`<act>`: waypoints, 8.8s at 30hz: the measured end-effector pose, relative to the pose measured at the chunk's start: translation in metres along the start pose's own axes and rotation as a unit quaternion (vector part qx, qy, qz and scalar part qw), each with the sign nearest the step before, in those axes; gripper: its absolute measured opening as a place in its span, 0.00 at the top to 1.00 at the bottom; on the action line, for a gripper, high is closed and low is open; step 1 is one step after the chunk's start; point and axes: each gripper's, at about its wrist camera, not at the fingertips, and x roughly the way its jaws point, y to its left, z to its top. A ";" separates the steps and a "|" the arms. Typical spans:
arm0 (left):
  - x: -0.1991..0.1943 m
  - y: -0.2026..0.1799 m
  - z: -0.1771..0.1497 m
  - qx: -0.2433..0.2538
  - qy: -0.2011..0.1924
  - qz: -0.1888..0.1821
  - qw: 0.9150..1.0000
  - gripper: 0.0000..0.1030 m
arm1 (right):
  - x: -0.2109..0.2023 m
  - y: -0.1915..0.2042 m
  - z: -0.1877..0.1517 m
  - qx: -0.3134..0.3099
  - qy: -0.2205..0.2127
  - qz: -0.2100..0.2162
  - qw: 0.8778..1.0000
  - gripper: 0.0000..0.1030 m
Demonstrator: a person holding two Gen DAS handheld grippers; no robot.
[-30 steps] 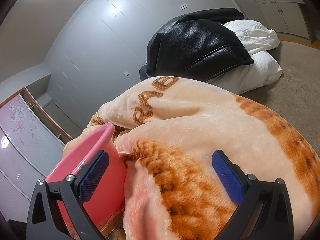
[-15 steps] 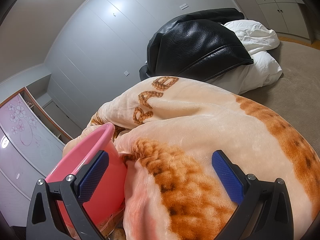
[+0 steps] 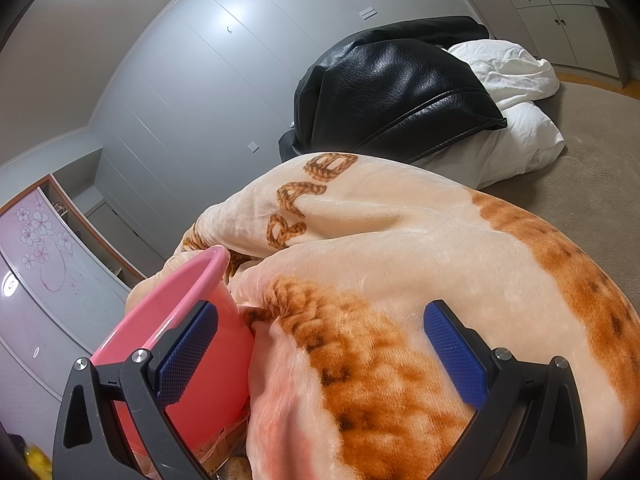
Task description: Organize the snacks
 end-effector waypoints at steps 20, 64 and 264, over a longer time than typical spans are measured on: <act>0.069 -0.011 0.099 0.067 -0.218 0.310 0.923 0.89 | 0.000 0.000 -0.001 0.000 -0.001 0.000 1.000 0.00; 0.028 0.184 -0.009 -0.266 -0.190 0.388 0.862 0.01 | 0.000 -0.001 -0.001 -0.001 -0.001 0.001 1.000 0.00; 0.153 0.032 -0.066 0.163 0.242 0.274 0.916 0.01 | -0.009 -0.013 -0.013 0.061 -0.060 0.057 0.995 0.00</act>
